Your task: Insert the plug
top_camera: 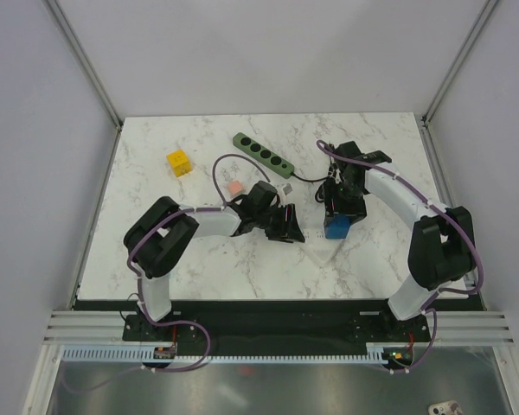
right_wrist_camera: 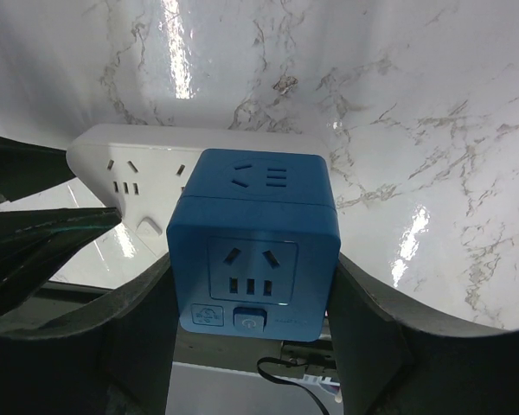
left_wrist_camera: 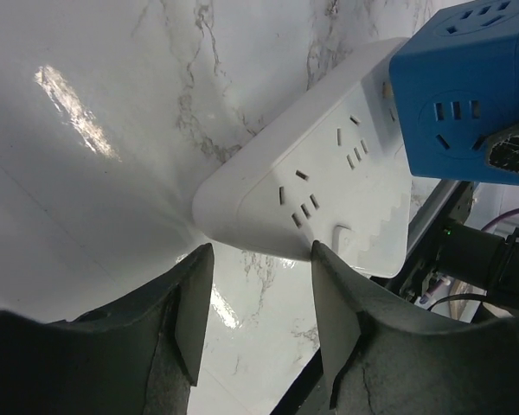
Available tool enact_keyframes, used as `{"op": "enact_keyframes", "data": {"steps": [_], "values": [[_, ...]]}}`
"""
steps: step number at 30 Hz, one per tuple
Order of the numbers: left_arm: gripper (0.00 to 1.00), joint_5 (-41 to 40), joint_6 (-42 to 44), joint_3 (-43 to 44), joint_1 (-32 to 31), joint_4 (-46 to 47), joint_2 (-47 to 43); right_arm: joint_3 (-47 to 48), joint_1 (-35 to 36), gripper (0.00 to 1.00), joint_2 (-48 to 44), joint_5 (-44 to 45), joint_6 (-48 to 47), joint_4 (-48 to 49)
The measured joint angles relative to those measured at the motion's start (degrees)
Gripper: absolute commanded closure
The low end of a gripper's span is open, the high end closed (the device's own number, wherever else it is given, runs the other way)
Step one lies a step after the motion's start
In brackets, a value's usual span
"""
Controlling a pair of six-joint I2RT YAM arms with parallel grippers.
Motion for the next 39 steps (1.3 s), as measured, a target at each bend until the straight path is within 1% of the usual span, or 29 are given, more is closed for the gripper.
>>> {"op": "enact_keyframes", "data": {"steps": [4, 7, 9, 10, 11, 14, 16, 20, 27, 32, 35, 39], "values": [[0.43, 0.0, -0.1, 0.2, 0.0, 0.3, 0.6, -1.2, -0.3, 1.00, -1.0, -0.5, -0.1, 1.0], [0.45, 0.4, -0.2, 1.0, 0.0, 0.2, 1.4, -2.0, -0.8, 1.00, -1.7, -1.1, 0.0, 1.8], [0.51, 1.0, -0.6, 1.5, 0.2, 0.1, 1.9, -2.3, -1.0, 1.00, -1.9, -1.0, 0.1, 1.9], [0.57, 1.4, -1.0, 1.9, 0.3, 0.2, 2.3, -2.3, -1.2, 1.00, -2.0, -0.9, 0.3, 1.7], [0.59, 1.7, -1.6, 2.2, 0.4, 0.3, 2.6, -2.3, -1.4, 1.00, -2.0, -0.8, 0.7, 1.5], [0.65, 1.7, -2.6, 2.9, 0.4, 0.6, 3.0, -1.9, -1.7, 1.00, -1.9, -0.3, 1.4, 0.4], [0.67, 1.7, -3.2, 3.2, 0.4, 0.7, 3.1, -1.3, -1.7, 1.00, -1.4, 0.0, 1.7, -0.4], [0.68, 1.7, -3.5, 3.5, 0.4, 0.5, 3.3, -1.1, -1.8, 1.00, -1.5, -0.4, 1.1, -0.9], [0.69, 1.7, -3.6, 4.0, 0.4, 0.0, 3.5, -5.1, -1.9, 1.00, -4.3, -0.9, -0.7, -0.7], [0.69, 1.7, -3.6, 4.5, 0.4, -0.8, 3.6, -5.6, -1.9, 1.00, -4.4, -0.8, -0.3, -0.7], [0.69, 1.7, -3.6, 4.5, 0.4, -0.9, 3.6, -5.1, -1.9, 1.00, -3.9, -0.9, -0.2, -1.0], [0.69, 1.7, -3.6, 4.6, 0.4, -1.0, 3.6, -1.1, -1.9, 1.00, -0.7, -0.8, -0.3, -4.2]]}}
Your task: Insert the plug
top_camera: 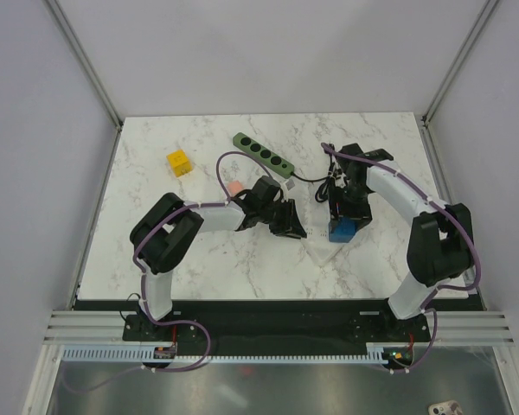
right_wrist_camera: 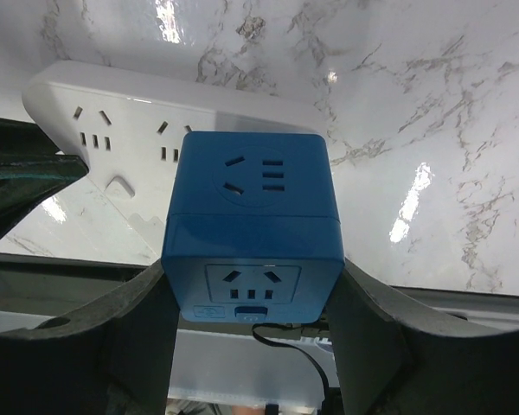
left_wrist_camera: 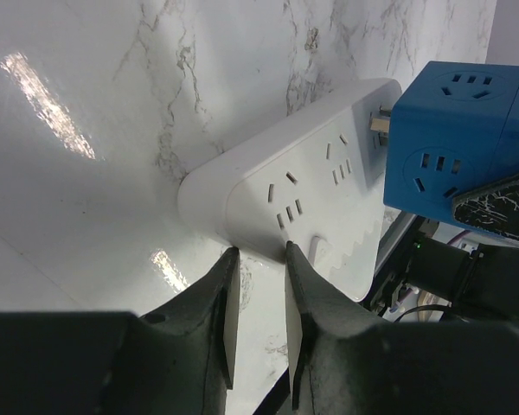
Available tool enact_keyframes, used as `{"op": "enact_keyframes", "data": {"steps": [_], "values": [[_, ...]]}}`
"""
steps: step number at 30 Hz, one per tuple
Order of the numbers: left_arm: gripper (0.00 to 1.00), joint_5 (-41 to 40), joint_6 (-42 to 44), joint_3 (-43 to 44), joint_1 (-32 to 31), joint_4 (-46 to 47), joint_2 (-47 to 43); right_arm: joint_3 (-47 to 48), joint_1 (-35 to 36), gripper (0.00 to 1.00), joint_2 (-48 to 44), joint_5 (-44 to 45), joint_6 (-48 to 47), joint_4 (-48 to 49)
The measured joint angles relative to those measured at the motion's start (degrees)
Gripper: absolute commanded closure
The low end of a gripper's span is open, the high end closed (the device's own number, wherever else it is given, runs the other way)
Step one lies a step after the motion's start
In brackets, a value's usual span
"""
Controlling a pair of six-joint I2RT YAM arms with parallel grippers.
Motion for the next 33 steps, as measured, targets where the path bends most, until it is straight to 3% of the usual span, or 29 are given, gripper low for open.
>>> {"op": "enact_keyframes", "data": {"steps": [2, 4, 9, 11, 12, 15, 33], "values": [[0.69, 0.0, 0.0, 0.0, 0.0, 0.0, 0.0, 2.4, 0.0, 0.98, 2.0, 0.0, 0.0, -2.1], [0.69, 0.0, 0.0, 0.0, 0.0, 0.0, 0.0, 4.2, 0.0, 0.83, 3.6, -0.1, -0.1, -3.7], [0.69, -0.1, 0.0, 0.1, 0.0, -0.1, 0.0, 6.1, 0.0, 0.74, 5.2, -0.1, -0.2, -5.3], [0.68, -0.1, 0.0, 0.1, 0.0, -0.2, 0.0, 6.7, 0.0, 0.79, 5.5, -0.1, -0.3, -5.7], [0.68, -0.1, 0.0, 0.1, 0.0, -0.2, 0.0, 7.1, 0.0, 0.89, 5.8, -0.1, -0.4, -6.1], [0.68, -0.1, 0.0, 0.2, 0.0, -0.4, 0.0, 8.5, -0.2, 1.00, 7.1, -0.1, -0.5, -7.2], [0.69, -0.6, 0.0, 0.4, -0.1, -0.7, 0.0, 10.7, -0.9, 1.00, 10.6, -0.4, 1.2, -9.7]]}}
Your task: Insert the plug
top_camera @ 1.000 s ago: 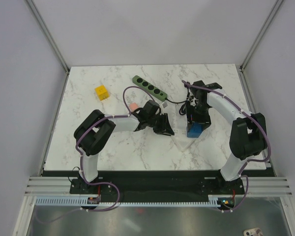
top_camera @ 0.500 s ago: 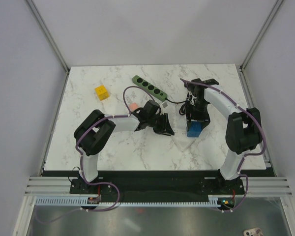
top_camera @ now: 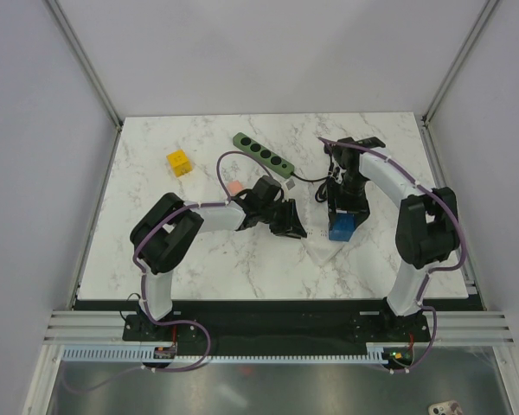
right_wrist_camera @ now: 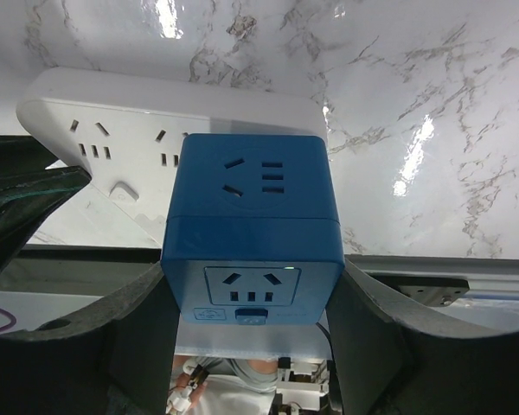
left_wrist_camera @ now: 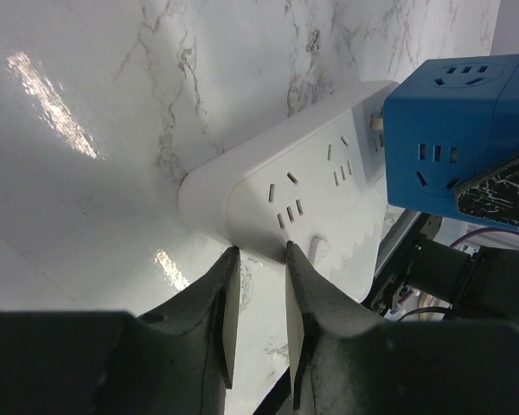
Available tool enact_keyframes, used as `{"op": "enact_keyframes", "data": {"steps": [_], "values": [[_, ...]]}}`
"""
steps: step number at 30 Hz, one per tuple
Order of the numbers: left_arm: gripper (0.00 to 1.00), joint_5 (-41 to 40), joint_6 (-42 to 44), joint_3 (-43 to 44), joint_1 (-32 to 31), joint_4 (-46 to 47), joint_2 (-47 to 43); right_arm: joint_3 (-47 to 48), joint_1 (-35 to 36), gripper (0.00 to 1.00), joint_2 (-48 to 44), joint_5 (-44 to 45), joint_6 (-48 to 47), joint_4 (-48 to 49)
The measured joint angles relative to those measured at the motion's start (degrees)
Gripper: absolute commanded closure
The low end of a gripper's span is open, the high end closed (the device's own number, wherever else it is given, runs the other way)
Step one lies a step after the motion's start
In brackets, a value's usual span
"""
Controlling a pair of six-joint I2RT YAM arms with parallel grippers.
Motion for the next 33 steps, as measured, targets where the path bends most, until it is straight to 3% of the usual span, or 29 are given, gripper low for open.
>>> {"op": "enact_keyframes", "data": {"steps": [12, 33], "values": [[0.69, 0.0, 0.0, 0.1, 0.0, -0.1, 0.0, 4.4, -0.4, 1.00, 4.3, -0.8, 0.3, -3.7], [0.69, -1.0, 0.0, 0.4, -0.3, 0.2, 0.2, 4.1, -0.5, 1.00, 3.9, 0.5, 3.1, -3.8]]}}
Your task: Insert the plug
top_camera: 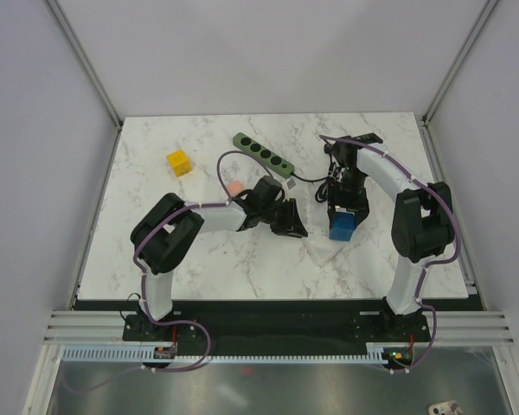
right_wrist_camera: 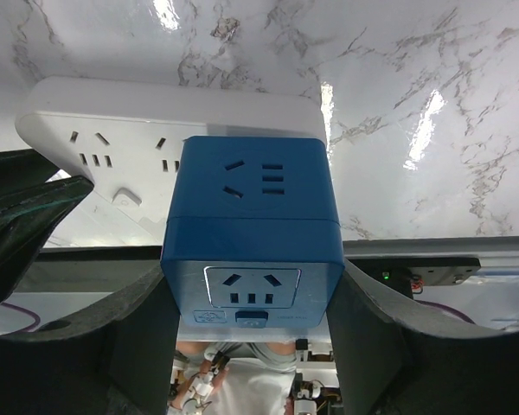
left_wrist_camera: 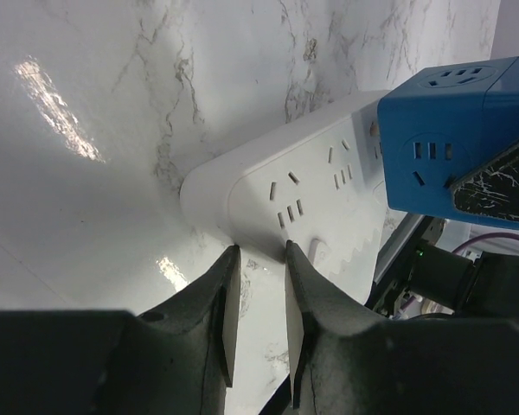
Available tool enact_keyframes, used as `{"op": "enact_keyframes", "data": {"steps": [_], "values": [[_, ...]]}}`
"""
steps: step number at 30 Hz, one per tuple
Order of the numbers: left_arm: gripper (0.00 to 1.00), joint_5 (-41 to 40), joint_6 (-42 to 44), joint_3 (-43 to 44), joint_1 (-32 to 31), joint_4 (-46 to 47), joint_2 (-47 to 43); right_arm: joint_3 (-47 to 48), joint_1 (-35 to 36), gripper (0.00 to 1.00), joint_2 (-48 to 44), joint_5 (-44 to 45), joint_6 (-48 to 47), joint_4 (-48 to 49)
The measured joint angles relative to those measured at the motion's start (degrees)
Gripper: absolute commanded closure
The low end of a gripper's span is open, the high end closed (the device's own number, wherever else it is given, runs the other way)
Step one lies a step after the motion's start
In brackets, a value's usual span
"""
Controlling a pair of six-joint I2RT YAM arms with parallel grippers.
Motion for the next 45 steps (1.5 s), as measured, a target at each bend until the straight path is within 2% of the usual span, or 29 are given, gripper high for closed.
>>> {"op": "enact_keyframes", "data": {"steps": [7, 13, 15, 24, 35, 40, 45], "values": [[0.70, -3.3, -2.2, -4.6, -1.0, 5.7, -2.3, 2.8, 0.1, 1.00, 2.4, 0.5, -0.1, -1.0], [0.70, -6.8, -4.2, -9.7, -2.1, 8.6, -5.9, 0.6, 0.4, 1.00, 8.7, 5.2, -0.5, 9.2], [0.67, -7.0, -4.9, -11.0, -2.4, 8.6, -6.9, -0.6, 0.5, 1.00, 9.8, 4.9, -1.3, 7.6], [0.55, -12.5, -4.4, -9.6, -2.3, -0.7, -9.5, -1.6, 0.9, 1.00, 7.3, 10.7, -3.5, 11.9], [0.36, -17.0, -2.9, -8.3, -2.2, -8.6, -12.8, -1.0, 0.9, 1.00, -2.7, 14.2, -3.2, 18.9], [0.34, -17.0, -2.1, -8.2, -2.2, -10.2, -14.1, -1.1, 0.9, 1.00, -8.5, 13.9, -2.6, 19.9], [0.30, -14.9, 0.6, -8.2, -1.7, -11.7, -20.1, -7.3, 0.8, 1.00, -19.6, 8.3, -3.4, 24.9]]}}
